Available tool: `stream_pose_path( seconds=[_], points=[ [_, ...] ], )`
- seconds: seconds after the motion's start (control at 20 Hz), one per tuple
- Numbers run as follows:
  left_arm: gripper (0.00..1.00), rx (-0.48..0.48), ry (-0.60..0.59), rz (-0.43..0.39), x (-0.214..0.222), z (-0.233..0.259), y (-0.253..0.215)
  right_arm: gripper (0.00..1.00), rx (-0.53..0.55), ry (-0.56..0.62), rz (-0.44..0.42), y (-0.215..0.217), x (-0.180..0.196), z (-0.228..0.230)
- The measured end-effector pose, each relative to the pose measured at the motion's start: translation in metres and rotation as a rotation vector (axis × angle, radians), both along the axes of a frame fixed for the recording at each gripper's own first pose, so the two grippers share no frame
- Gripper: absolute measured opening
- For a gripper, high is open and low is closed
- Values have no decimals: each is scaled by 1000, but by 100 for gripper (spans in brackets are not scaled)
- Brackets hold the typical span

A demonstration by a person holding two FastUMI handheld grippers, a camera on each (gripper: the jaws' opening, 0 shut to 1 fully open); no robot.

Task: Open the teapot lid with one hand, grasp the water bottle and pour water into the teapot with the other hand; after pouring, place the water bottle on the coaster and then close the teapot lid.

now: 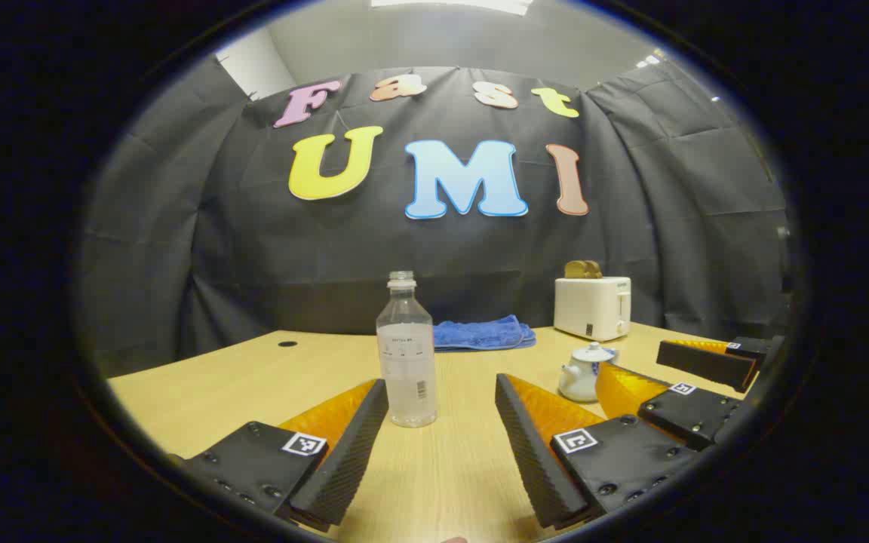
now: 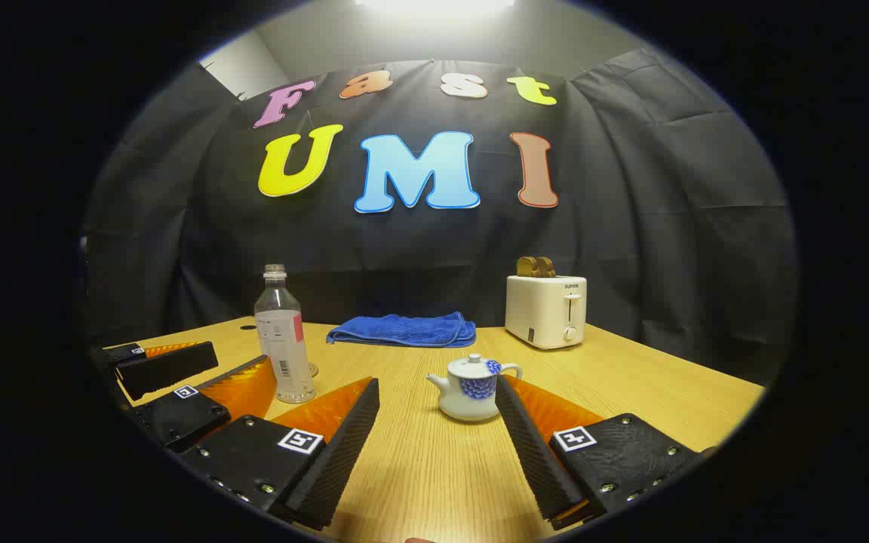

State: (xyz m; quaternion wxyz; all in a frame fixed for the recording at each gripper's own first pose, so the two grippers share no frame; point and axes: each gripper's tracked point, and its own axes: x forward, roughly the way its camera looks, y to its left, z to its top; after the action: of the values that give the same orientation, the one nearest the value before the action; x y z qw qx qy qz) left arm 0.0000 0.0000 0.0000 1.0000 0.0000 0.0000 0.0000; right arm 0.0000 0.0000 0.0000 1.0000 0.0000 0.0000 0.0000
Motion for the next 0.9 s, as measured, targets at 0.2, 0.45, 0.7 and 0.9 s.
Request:
stream_pose_path(
  seconds=[0.2, 0.45, 0.7, 0.9],
  points=[
    [99, 0, -2, 2, 0, 0, 0, 95, 0, -1, -1, 0, 0, 0],
    [93, 2, -2, 19, 0, 1, 3, 94, -2, 1, -2, 0, -1, 0],
    [86, 2, -2, 27, 1, 1, 5, 53, -3, -1, -5, -1, -1, 0],
    [99, 1, -1, 14, 0, 1, 2, 97, -1, 1, -35, -5, 1, 1]
  ],
)
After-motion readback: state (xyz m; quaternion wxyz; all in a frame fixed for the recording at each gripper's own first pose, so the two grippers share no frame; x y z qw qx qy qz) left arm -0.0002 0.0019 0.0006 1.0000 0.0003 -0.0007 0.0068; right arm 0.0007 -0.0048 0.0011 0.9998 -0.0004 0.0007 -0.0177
